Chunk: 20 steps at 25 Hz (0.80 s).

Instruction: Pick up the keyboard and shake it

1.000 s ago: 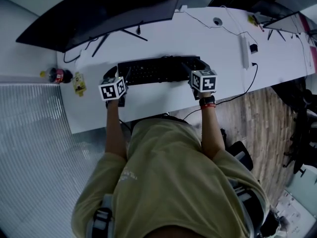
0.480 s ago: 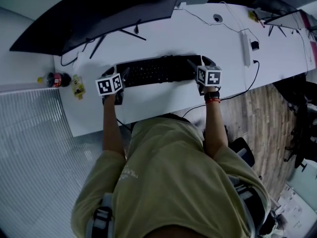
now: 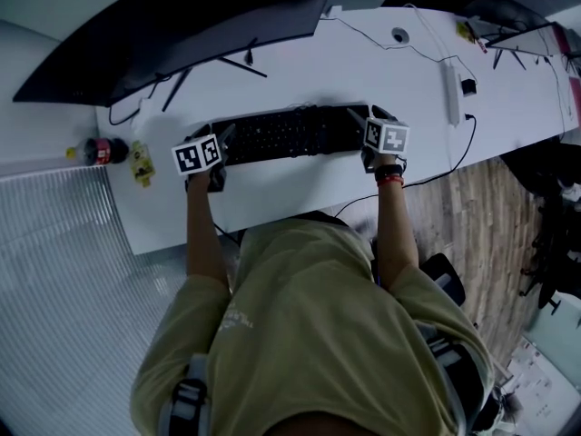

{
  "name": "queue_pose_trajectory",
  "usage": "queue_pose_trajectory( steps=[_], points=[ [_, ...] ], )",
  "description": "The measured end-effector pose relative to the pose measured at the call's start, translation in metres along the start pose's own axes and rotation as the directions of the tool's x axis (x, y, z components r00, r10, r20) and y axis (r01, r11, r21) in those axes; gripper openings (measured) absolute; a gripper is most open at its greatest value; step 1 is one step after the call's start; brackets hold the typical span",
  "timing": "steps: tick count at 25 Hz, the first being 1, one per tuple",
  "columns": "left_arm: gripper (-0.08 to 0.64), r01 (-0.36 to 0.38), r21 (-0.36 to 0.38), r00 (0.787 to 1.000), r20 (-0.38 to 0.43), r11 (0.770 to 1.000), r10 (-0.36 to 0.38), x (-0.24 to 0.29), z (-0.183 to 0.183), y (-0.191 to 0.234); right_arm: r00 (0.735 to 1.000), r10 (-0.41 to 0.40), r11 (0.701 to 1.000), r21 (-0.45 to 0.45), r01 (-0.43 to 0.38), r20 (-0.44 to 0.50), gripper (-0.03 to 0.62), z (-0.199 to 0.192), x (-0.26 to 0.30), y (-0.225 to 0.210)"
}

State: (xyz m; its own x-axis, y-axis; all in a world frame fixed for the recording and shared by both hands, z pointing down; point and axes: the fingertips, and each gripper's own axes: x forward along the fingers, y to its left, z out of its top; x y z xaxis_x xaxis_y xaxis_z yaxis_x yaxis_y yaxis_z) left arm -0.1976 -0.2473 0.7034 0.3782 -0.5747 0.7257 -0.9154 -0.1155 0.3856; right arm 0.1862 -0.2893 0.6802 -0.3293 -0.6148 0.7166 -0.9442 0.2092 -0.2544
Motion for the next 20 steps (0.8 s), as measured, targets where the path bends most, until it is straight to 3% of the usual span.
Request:
queue_pose_trajectory(
  steps=[7,15,20],
  points=[
    [0.348,0.023,-0.023,0.999,-0.023,0.999,-0.023,0.011,0.001,0.002,0.998,0.031,0.999,0.044,-0.029,-0.048,0.336,-0.006,0.011,0.002],
    [0.278,0.022,-0.028,0.996,-0.088,0.999,-0.025,0.015,-0.002,0.007,0.992,0.074,0.992,0.106,-0.063,-0.100,0.316,-0.006,0.017,0.005],
    [0.269,0.016,-0.027,0.991,-0.132,0.999,-0.020,0.017,-0.002,0.008,0.970,0.087,0.991,0.117,-0.061,-0.229,0.314,-0.012,0.025,-0.003]
  ],
)
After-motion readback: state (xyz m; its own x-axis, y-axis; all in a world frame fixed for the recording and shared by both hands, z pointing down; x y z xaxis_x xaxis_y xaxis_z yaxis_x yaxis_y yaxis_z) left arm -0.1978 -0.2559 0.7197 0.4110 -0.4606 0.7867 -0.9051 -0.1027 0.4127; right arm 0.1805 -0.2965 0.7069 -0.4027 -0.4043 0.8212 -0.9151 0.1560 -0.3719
